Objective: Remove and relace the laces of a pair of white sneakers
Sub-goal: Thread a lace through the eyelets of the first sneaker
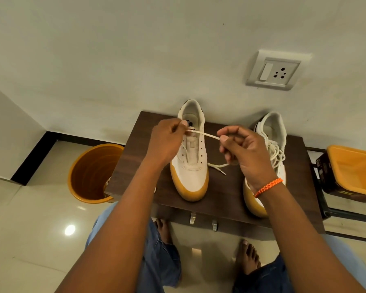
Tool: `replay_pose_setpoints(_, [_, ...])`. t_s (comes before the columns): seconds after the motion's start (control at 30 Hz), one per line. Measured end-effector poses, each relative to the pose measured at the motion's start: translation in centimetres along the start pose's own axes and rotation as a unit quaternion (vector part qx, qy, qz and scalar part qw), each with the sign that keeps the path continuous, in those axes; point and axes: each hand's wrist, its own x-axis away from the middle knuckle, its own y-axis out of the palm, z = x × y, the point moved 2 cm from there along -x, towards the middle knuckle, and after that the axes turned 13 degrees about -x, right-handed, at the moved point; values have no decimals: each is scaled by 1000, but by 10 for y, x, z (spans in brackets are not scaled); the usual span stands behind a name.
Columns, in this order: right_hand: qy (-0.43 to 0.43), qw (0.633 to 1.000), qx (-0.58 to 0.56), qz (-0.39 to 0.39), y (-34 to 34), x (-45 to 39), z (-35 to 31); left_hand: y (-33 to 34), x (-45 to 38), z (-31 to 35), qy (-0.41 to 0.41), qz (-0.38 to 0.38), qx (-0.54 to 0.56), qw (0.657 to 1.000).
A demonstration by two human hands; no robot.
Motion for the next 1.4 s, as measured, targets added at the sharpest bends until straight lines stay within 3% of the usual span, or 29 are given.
replay_pose_setpoints(0.13, [-10,999,44,-19,12,3,5,13,8,24,79,-125,110,983])
replay_pose_setpoints(0.27, [-15,998,65,10,3,1,4,9,0,11,33,-111,86,990])
replay_pose_setpoints(0.43, [-3,993,-115,31,-13,-2,-9,5,4,6,22,-201,41,978])
replay_pose_setpoints(0.5, [5,982,-188,30,-16,-2,-13,6,4,7,15,-191,35,981])
replay_pose_setpoints(0.67, [3,941,-337,4,-29,0,-21,-1,-10,-10,-12,-63,-12,998])
replay_pose_setpoints(0.77, [-7,971,-239,9,-25,0,-17,1,-11,-20,0,43,-181,983])
replay_pose_setpoints(0.83, [-25,997,-74,0,-13,1,-11,2,-8,-10,47,91,-155,983])
replay_pose_setpoints(0.9, [-35,999,24,-25,5,2,-3,7,-3,8,127,41,20,991])
replay_pose_setpoints(0.97, [-46,997,57,-26,17,4,4,16,6,23,159,-75,116,978])
replay_pose_setpoints(1.03, [-56,995,85,-10,18,4,10,27,8,22,134,-169,67,974])
replay_pose_setpoints(1.1, [-52,992,118,15,13,2,13,27,3,13,114,-180,-14,977])
replay_pose_setpoints(1.23, [-34,992,100,67,-3,-2,10,2,-12,-2,65,-82,-26,994])
replay_pose_setpoints(1.33, [-34,993,72,89,-9,0,8,-6,-19,-24,18,27,-186,982])
replay_pose_setpoints(1.4, [-40,991,82,94,-8,2,8,-5,-18,-24,28,63,-239,969])
